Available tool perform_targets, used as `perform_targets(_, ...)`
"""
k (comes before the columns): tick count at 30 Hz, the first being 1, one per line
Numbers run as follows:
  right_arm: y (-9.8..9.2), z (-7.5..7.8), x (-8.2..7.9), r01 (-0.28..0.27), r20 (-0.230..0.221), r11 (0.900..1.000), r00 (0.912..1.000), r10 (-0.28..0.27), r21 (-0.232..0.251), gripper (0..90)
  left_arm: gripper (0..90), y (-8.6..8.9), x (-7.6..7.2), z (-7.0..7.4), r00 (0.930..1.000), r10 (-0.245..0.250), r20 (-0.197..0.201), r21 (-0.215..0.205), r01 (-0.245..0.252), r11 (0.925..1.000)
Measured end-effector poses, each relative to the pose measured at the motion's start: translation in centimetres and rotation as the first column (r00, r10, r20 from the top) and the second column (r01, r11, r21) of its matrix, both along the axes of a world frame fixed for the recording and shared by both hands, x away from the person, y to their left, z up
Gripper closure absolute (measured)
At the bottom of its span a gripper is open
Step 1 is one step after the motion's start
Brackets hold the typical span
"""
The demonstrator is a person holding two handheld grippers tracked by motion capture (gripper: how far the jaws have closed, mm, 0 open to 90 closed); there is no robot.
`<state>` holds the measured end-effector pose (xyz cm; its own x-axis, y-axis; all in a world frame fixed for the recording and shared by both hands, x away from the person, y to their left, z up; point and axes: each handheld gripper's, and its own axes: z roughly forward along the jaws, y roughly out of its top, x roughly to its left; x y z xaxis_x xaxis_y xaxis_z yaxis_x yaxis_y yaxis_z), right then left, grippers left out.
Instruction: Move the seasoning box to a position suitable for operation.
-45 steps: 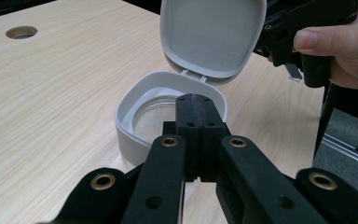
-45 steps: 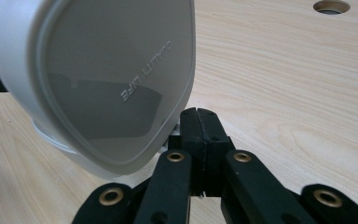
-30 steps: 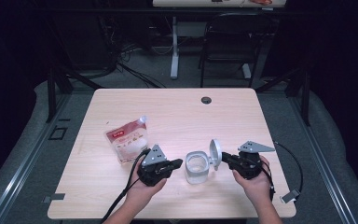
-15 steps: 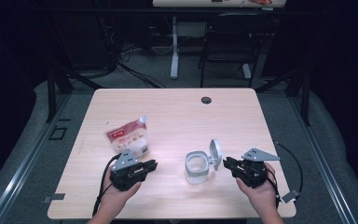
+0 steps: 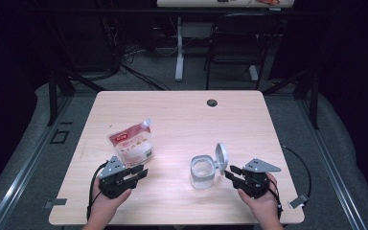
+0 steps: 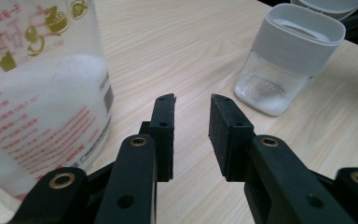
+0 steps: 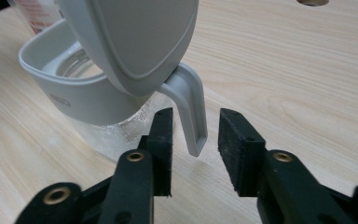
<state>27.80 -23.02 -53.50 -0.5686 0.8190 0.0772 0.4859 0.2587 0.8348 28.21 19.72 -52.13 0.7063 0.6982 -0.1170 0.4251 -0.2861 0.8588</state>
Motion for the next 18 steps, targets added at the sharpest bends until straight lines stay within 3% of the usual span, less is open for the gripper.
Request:
perform_targets(8,1.2,-1.3,0.8,0.020,-0.003,1.000,0.9998,-0.020,0.018,59.5,69.9,0.7,0.1,-0.3,0.9998,0.020,-0.009,-0.002,-0.020,0.9998)
perform_targets(11,1.3,-1.4,1.0,0.019,-0.007,1.000,0.9998,-0.019,0.021,62.3,69.9,0.7,0.1,-0.3,0.9998,0.020,-0.006,0.007,-0.020,0.9998)
perform_targets(14,1.5,-1.6,1.3,0.023,0.003,1.000,0.9997,-0.023,0.003,70.7,70.4,1.0,0.1,-0.2,0.9995,0.030,-0.001,-0.001,-0.030,0.9995)
perform_targets(18,1.4,-1.6,1.4,-0.002,-0.018,1.000,0.9998,0.002,0.007,80.0,71.1,1.2,0.1,-0.2,0.9995,0.030,-0.006,0.009,-0.030,0.9995)
